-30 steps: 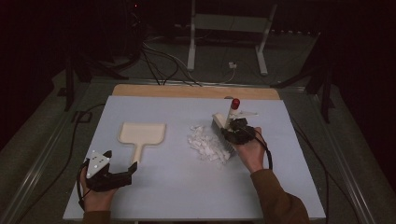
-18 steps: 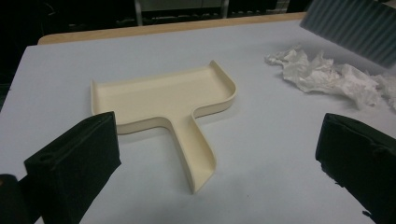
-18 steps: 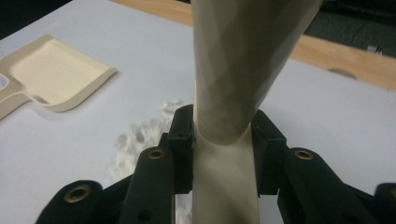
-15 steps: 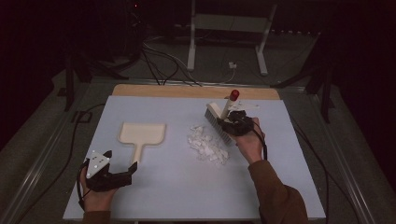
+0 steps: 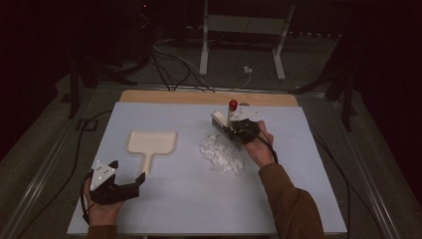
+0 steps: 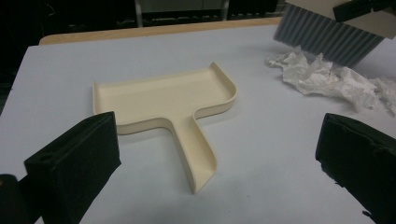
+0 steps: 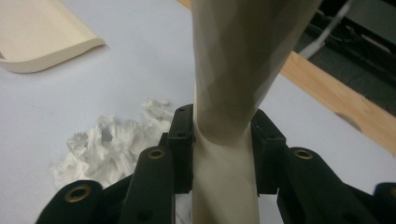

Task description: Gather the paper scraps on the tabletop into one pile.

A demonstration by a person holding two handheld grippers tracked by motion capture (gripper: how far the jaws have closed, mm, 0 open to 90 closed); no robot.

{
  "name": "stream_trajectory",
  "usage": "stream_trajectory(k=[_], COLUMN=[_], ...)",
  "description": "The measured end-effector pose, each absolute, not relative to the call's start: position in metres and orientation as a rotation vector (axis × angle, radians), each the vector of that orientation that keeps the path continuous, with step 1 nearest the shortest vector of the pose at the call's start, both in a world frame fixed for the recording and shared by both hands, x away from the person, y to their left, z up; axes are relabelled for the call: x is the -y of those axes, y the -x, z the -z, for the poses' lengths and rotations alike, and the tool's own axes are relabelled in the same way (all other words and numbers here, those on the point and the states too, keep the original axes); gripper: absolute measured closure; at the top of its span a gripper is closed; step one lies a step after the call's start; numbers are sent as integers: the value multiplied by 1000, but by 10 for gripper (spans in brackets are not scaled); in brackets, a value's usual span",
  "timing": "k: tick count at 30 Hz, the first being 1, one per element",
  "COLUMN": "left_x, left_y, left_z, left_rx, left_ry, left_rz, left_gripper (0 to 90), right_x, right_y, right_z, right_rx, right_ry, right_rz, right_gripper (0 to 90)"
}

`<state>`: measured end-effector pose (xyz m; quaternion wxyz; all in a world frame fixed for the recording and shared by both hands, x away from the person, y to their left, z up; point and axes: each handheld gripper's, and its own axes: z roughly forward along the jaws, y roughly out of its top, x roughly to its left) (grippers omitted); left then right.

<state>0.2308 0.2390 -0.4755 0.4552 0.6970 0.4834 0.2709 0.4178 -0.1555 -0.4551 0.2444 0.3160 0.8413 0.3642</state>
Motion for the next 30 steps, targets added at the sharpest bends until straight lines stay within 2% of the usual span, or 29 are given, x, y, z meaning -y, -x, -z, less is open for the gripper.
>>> stream_trajectory(k=[10,16,30], left_x=[-239,-240,-237], left_y=[-230,-230,-231], left_z=[476,476,478], left_rx=[-1194,-1202,-1202], left_ry=[-1719,-1715,-1728], left_rz=[-661,-662,-651], left_gripper=[5,5,5], right_x=[139,136,162], right_y=[-419,-407,-383], right_z=[462,464,449], right_rx=[-2426,-2544,-2624], right_ry=[-562,-361,-209], right_rz=[-959,-906,-885], right_gripper=[676,676,675])
